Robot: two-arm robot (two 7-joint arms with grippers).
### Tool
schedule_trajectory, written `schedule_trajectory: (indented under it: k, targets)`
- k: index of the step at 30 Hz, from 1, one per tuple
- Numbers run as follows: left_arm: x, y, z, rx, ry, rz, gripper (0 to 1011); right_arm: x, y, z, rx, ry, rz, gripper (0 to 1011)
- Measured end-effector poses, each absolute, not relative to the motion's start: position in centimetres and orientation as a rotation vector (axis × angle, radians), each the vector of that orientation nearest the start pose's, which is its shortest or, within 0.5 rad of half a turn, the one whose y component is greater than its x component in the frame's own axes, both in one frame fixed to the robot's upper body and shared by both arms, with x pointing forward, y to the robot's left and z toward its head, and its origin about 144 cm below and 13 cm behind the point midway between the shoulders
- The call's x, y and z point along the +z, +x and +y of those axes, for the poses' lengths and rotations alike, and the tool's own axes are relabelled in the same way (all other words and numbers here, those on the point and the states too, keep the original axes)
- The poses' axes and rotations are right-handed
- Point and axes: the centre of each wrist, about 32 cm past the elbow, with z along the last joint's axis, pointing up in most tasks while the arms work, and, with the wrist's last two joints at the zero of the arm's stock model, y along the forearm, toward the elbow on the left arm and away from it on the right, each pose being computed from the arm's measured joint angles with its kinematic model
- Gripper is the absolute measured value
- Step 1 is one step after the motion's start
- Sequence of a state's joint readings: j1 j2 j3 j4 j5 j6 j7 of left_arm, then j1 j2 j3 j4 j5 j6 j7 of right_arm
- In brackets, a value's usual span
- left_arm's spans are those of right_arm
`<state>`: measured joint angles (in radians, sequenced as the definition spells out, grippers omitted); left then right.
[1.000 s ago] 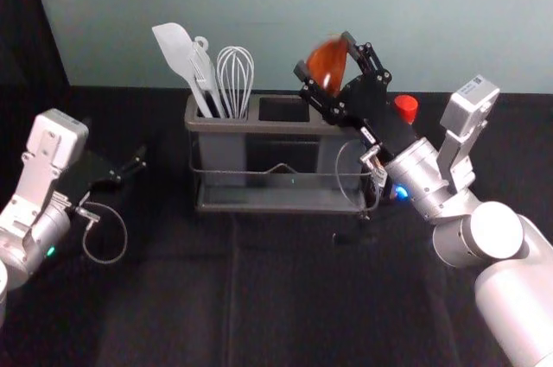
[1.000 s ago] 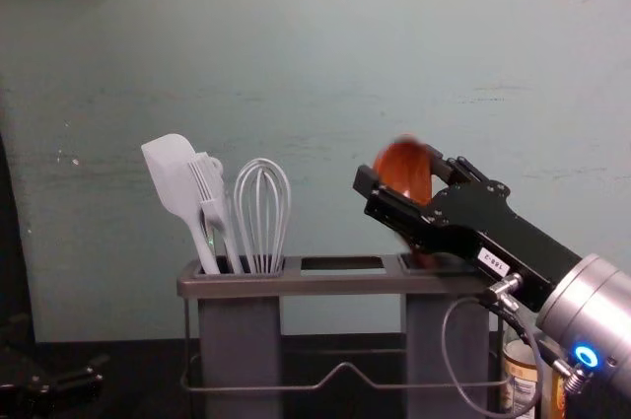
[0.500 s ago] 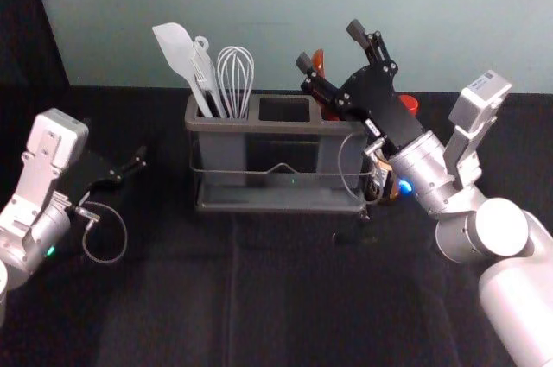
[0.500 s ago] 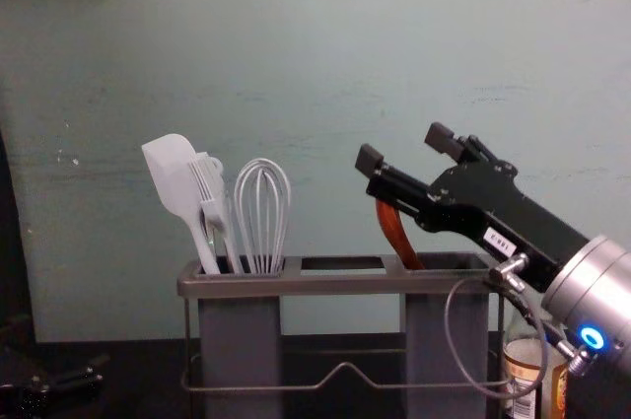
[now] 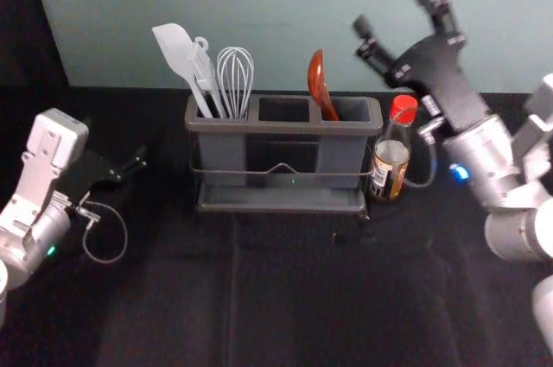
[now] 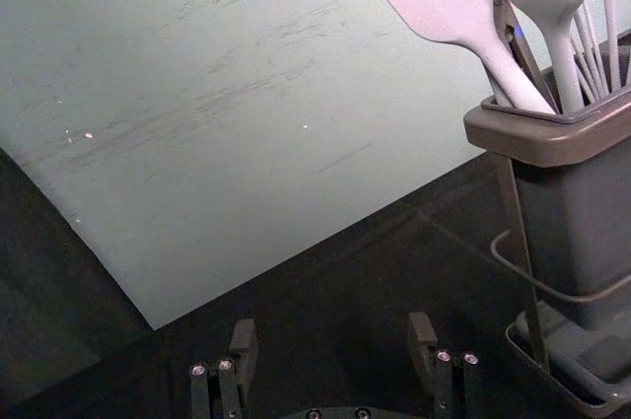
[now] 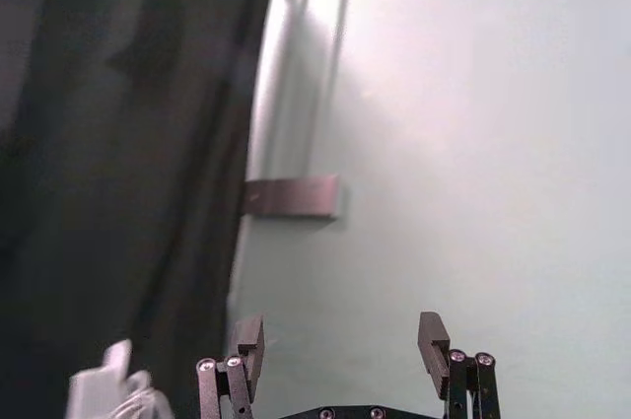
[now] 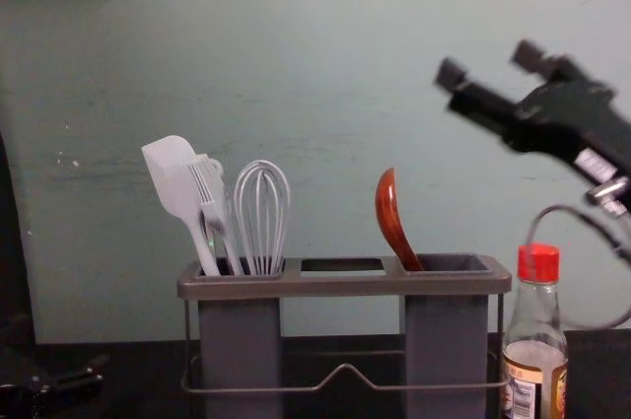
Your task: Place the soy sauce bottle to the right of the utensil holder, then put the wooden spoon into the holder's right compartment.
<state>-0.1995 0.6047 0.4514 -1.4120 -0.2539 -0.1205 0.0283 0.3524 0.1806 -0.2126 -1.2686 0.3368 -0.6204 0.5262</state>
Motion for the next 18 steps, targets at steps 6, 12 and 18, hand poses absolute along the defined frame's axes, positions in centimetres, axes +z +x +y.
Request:
schedule_trajectory:
  k: [6, 12, 18]
  targets:
    - [114.0, 48.9, 31.0, 1.248, 0.304, -0.285, 1005, 118.7, 54.0, -26.1, -1.043, 0.522, -0.541, 1002]
    - [114.0, 48.9, 31.0, 1.248, 0.304, -0.285, 1005, 118.7, 53.5, -28.1, -1.164, 0.545, -0.589, 1003]
    - [114.0, 48.9, 31.0, 1.248, 0.304, -0.285, 1005, 118.0, 52.8, -29.7, -1.314, 0.443, -0.562, 1003]
